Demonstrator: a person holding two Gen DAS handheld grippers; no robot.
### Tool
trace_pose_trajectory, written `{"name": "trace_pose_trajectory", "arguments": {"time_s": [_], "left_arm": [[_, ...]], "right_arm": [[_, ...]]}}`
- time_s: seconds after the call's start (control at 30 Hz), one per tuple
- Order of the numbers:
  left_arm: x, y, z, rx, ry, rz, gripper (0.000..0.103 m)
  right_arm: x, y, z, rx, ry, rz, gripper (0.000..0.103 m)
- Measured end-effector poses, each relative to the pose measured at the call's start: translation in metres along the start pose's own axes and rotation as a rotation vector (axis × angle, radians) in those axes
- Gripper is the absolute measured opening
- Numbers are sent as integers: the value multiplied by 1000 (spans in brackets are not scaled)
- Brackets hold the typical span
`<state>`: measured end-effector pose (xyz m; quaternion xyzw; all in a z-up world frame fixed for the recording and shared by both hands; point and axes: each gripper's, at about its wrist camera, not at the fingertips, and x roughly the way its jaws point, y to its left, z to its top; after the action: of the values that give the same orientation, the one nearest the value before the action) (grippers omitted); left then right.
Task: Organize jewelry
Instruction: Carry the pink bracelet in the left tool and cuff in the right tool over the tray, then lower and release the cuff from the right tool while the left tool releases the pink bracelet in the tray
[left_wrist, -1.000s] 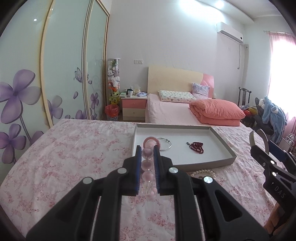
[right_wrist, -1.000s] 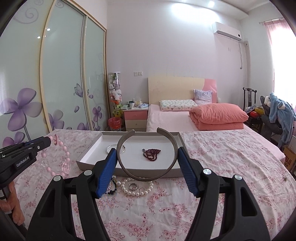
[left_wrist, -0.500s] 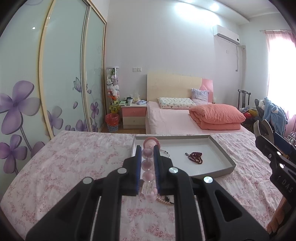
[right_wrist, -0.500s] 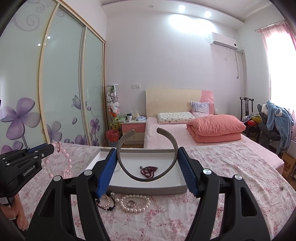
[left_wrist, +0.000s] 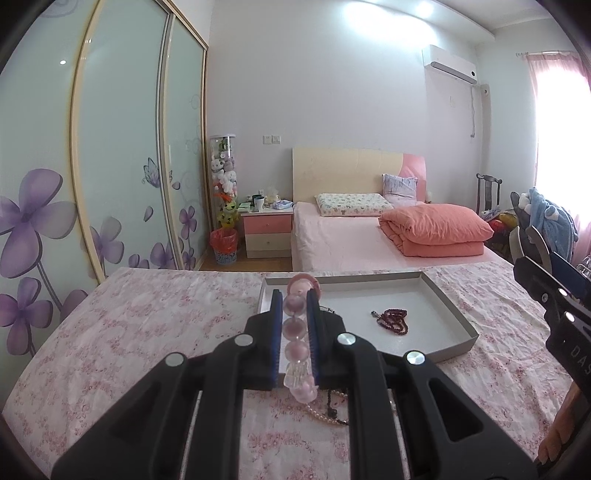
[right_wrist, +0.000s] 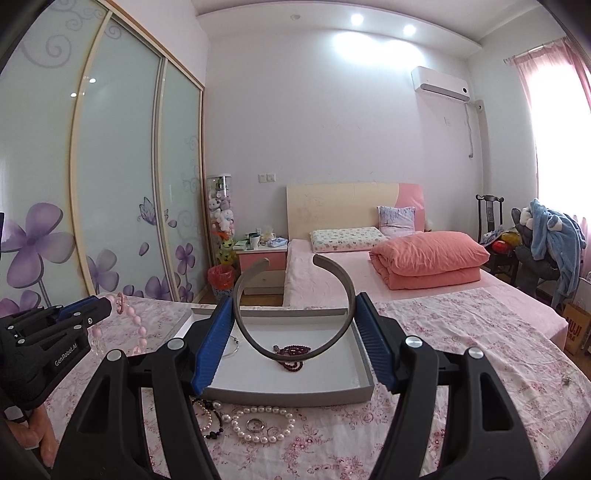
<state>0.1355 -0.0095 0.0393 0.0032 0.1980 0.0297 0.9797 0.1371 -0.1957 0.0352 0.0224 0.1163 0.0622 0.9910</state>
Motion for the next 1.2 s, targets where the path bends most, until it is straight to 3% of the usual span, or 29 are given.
{"name": "trace_pose_trajectory", "arguments": {"time_s": [0.53, 1.03, 1.2], "left_arm": [[85, -8, 15, -7, 78, -46, 14], [173, -21, 1, -8, 210, -83, 14], [179, -17, 5, -30, 205, -85, 23]], "right_arm": [[90, -1, -7, 17, 138, -2, 67], [179, -2, -45, 53, 395, 3, 67], [180, -5, -45, 64, 413, 9, 69]]}}
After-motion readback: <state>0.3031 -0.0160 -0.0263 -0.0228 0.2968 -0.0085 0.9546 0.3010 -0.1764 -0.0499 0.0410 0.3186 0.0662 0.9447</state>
